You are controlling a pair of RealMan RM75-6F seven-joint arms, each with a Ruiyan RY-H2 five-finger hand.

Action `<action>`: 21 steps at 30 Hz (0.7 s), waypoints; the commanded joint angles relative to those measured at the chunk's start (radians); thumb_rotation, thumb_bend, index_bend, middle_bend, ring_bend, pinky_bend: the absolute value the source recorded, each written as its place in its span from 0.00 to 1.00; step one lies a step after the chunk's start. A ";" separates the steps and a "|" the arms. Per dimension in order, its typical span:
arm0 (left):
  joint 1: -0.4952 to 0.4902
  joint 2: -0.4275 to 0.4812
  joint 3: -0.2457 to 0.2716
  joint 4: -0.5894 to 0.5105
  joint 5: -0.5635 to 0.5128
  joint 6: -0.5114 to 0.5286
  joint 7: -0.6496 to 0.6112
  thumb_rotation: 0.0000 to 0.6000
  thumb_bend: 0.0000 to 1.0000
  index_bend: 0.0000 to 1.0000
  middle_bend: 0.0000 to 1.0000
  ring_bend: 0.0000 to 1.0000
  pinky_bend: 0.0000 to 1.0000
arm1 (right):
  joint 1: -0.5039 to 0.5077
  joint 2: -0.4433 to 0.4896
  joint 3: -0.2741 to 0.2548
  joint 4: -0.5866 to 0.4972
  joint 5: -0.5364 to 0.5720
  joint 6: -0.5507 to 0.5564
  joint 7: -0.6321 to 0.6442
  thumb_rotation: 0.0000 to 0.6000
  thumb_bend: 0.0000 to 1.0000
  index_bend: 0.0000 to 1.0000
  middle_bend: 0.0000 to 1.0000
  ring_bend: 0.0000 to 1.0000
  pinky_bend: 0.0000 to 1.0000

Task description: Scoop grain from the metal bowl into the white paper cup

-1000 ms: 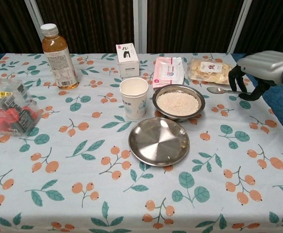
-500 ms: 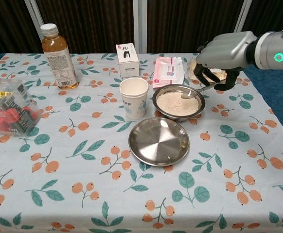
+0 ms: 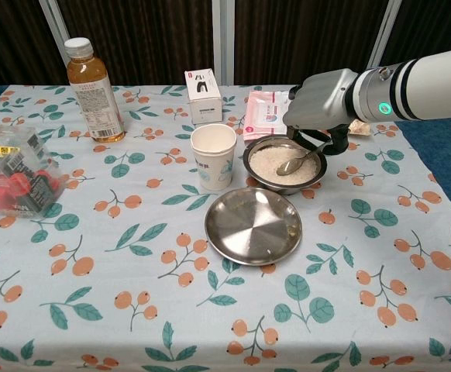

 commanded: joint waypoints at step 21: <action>0.008 -0.007 0.001 0.011 0.003 0.008 -0.010 1.00 0.06 0.19 0.12 0.06 0.03 | -0.143 -0.041 0.023 0.044 -0.212 0.175 0.337 1.00 0.33 0.60 0.60 0.22 0.00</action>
